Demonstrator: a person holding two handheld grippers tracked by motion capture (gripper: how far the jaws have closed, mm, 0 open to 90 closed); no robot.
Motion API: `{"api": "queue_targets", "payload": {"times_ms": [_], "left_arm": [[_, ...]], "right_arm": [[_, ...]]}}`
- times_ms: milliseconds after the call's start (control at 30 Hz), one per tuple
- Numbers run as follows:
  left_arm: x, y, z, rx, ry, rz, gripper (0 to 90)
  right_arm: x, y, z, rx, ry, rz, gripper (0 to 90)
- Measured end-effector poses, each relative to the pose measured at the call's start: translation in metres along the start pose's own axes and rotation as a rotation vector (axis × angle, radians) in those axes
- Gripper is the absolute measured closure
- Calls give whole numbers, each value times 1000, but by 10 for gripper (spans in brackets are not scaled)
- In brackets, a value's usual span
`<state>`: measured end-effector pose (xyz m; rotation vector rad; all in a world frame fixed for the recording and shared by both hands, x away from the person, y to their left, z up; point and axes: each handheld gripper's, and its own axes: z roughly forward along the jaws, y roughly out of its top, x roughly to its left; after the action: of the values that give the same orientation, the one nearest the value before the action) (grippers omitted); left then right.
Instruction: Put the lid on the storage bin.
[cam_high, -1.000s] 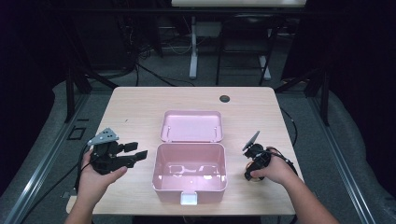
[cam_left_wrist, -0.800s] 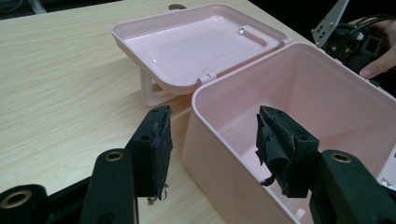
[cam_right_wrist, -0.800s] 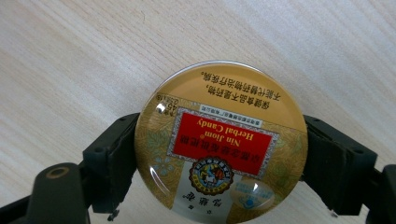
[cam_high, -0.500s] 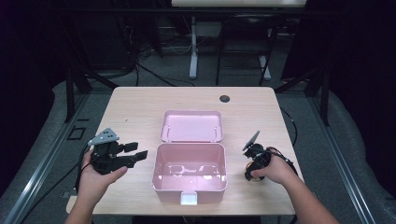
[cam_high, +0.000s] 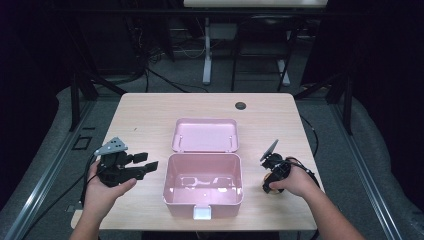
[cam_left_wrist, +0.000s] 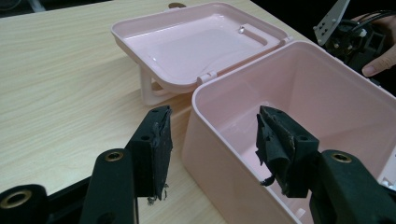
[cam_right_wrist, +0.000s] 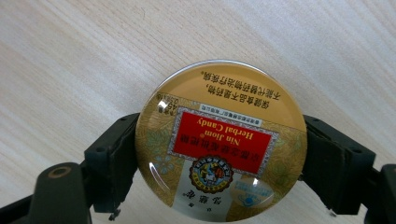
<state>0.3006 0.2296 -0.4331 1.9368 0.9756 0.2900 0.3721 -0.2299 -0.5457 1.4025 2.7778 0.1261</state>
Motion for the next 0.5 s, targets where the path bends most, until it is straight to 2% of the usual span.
{"api": "queue_targets", "payload": {"times_ms": [233,500], "left_arm": [[0,0,0,2,-3,1,452],[0,0,1,2,-2,1,452]], "right_arm": [[3,1,-7,1,1,0,195],[9,5,-18,-8,-3,-32,195]]}}
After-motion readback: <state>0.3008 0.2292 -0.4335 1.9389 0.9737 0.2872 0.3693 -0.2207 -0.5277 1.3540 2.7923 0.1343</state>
